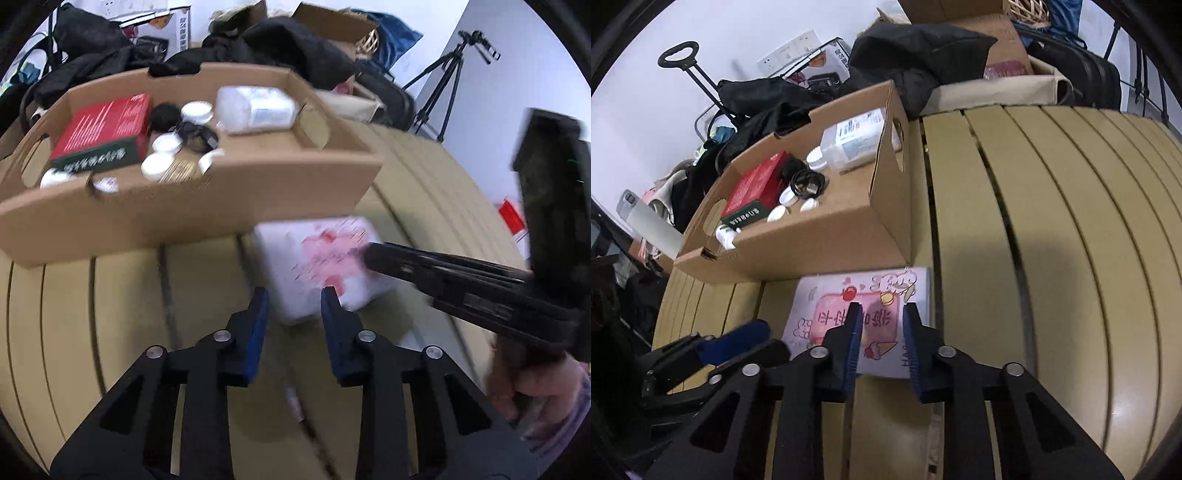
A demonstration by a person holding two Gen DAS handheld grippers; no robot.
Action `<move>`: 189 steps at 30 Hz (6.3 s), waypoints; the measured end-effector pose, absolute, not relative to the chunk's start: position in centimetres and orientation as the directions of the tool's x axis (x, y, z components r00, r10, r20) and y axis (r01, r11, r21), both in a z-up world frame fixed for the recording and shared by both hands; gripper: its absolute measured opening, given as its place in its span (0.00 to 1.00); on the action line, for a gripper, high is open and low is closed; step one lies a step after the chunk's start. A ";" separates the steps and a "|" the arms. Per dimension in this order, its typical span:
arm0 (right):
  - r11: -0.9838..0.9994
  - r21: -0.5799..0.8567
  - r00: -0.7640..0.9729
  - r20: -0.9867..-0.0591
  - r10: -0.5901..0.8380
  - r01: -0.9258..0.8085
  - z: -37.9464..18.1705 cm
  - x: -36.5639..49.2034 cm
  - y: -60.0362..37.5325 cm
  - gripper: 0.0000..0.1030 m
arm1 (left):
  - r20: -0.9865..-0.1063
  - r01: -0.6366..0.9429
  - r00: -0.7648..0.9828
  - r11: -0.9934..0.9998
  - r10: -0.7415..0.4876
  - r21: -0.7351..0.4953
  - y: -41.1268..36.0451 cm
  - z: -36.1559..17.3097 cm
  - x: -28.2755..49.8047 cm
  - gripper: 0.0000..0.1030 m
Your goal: Organize objects
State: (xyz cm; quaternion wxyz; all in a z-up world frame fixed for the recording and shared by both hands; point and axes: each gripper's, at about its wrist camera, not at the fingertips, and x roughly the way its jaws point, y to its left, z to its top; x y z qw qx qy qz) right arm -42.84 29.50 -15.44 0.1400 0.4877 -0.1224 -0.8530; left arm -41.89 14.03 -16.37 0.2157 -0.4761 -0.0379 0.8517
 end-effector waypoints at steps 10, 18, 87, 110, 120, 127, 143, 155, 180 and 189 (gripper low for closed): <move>-0.852 0.393 -0.456 -0.723 -0.519 0.347 -12.1 -33.8 25.4 0.18 | -0.805 -0.074 -0.539 -0.966 0.247 -0.247 4.2 -15.1 -37.8 0.35; -0.957 0.269 -0.459 -0.840 -0.289 0.112 -15.5 -43.7 29.9 0.18 | -0.783 -0.212 -0.511 -0.935 0.355 -0.285 9.3 -14.9 -38.9 0.47; -0.945 0.177 -0.441 -0.850 -0.288 0.275 -9.3 -57.1 25.4 0.13 | -0.804 -0.117 -0.421 -0.904 0.420 -0.411 12.7 -12.5 -54.1 0.08; -0.949 -0.026 -0.500 -0.854 -0.142 0.314 1.7 -48.9 25.3 0.92 | -0.845 0.005 -0.534 -0.999 -0.035 0.038 -1.9 -0.4 -45.6 0.88; -0.952 -0.021 -0.523 -0.839 -0.150 0.307 4.2 -40.1 23.7 0.92 | -0.819 0.022 -0.574 -1.000 -0.020 0.009 -3.5 2.9 -36.8 0.90; -0.952 -0.015 -0.601 -0.779 -0.181 0.306 6.3 -31.4 22.9 0.92 | -0.780 0.001 -0.626 -1.000 0.010 -0.013 -3.7 4.7 -27.8 0.92; -0.951 0.137 -0.701 -0.648 -0.297 0.277 3.5 -3.5 24.6 0.92 | -0.626 -0.024 -0.779 -0.999 0.040 -0.033 -2.1 3.3 1.5 1.00; -0.953 0.098 -0.738 -0.613 -0.284 0.286 1.6 1.1 21.8 0.92 | -0.621 -0.008 -0.784 -1.000 -0.007 0.020 -0.7 2.4 3.3 1.00; -0.955 0.100 -0.743 -0.608 -0.280 0.278 1.6 1.6 22.1 0.92 | -0.617 -0.008 -0.787 -1.000 -0.006 0.019 -0.7 2.4 3.6 1.00; -0.957 0.117 -0.741 -0.611 -0.279 0.265 1.6 1.4 22.6 0.92 | -0.621 -0.007 -0.784 -1.000 -0.007 0.021 -0.7 2.4 3.5 1.00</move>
